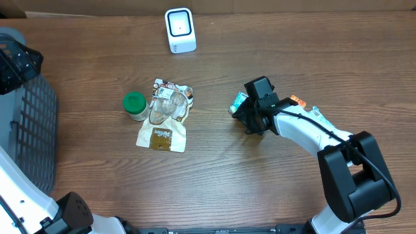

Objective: Scan the item barcode
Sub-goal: 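Pull the tissue pack right and set it on the table, then regrasp the tissue pack upright with the right gripper and lift it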

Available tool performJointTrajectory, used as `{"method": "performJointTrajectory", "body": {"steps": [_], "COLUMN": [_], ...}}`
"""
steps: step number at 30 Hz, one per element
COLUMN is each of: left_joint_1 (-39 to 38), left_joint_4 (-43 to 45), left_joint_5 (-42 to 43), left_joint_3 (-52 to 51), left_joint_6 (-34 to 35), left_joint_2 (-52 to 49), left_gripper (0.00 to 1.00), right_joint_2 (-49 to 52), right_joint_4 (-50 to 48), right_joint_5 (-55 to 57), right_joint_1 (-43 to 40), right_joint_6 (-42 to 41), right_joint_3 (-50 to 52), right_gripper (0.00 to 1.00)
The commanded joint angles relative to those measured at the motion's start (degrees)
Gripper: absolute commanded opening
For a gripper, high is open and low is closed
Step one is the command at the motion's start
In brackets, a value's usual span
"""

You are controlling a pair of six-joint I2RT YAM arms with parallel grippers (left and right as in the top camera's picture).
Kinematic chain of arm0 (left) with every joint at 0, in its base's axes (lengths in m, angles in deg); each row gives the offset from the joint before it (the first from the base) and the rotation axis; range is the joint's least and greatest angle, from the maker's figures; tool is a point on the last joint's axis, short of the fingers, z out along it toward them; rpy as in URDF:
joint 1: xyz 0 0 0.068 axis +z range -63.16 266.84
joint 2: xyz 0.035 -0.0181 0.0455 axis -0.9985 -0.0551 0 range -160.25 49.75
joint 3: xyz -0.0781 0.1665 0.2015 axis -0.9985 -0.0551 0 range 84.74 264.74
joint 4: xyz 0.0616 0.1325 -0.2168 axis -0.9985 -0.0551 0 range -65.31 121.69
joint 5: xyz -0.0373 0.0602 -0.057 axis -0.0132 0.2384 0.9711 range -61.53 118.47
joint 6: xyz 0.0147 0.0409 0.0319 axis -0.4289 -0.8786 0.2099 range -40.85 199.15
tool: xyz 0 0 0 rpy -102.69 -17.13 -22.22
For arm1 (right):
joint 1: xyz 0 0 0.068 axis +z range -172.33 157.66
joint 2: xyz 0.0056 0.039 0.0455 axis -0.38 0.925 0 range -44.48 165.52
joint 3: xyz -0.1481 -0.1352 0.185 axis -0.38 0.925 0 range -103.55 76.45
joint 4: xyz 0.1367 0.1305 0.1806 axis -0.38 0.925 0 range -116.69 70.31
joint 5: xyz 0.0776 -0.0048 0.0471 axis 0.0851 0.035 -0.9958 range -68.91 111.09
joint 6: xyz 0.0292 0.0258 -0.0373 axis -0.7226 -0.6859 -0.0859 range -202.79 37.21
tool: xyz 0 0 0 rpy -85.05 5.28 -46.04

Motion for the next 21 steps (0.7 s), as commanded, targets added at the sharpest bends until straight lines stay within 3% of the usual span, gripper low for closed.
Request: {"method": "performJointTrajectory", "body": {"steps": [1, 5, 10, 18, 21], "left_joint_1": [0.0, 0.0, 0.0, 0.0, 0.0], "left_joint_4": [0.09, 0.09, 0.09, 0.09, 0.09], "left_joint_5": [0.46, 0.46, 0.48, 0.46, 0.48], "left_joint_3": [0.85, 0.85, 0.85, 0.85, 0.85], "left_joint_6": [-1.29, -1.29, -1.29, -1.29, -1.29], "left_joint_2": [0.46, 0.46, 0.46, 0.46, 0.44], "left_gripper": [1.0, 1.0, 1.0, 1.0, 1.0], "right_joint_2": [-0.42, -0.42, -0.42, -0.42, -0.42], "right_joint_4": [-0.35, -2.51, -6.69, -6.38, -6.12], "right_joint_5": [2.84, 2.32, -3.67, -8.5, -13.44], "right_joint_1": [-0.98, -2.51, -5.42, -11.61, -12.68], "right_joint_6": [4.2, 8.98, 20.76, 33.29, 36.39], "right_joint_3": [0.26, 0.24, 0.24, -0.17, -0.52], "right_gripper": [0.23, 0.22, 0.24, 0.24, 0.31]}}
